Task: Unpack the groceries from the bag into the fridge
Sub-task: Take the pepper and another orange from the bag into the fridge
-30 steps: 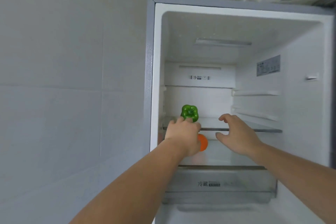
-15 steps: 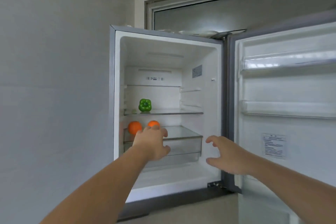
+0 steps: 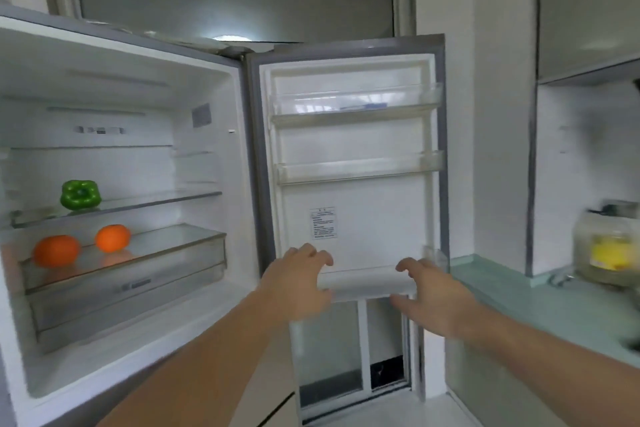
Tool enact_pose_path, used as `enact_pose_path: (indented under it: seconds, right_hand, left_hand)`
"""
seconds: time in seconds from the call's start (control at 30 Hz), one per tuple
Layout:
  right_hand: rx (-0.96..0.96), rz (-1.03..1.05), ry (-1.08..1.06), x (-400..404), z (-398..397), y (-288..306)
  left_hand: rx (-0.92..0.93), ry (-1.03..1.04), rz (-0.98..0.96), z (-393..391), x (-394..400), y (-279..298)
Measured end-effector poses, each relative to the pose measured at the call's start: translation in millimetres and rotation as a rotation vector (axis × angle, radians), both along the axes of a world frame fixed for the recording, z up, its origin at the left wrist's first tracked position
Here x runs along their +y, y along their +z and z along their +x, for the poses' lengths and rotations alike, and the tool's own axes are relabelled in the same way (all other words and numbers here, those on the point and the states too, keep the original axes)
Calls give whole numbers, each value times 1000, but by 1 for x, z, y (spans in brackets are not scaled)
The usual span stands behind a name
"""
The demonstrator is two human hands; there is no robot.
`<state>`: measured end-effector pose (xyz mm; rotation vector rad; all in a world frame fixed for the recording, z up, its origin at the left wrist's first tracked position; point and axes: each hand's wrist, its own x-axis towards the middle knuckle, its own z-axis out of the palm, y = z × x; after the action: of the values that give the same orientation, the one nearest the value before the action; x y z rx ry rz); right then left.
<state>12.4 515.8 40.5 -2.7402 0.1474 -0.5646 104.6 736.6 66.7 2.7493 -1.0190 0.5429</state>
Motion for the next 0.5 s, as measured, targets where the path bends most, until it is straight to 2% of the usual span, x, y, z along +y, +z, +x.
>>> enact_pose_path:
  seconds: [0.2,0.3,0.5]
  right_hand:
    - [152,-97,-264,-36,-79,-25]
    - [223,-119,-406,-38,-131,-44]
    - [253,-95,-770,-62,-292,-47]
  left_hand:
    - [149,-333,-75,-15,-71,-38]
    - [179,-505,-52,-36,-114,-59]
    - [199,-876,-39,-155,-218,-69]
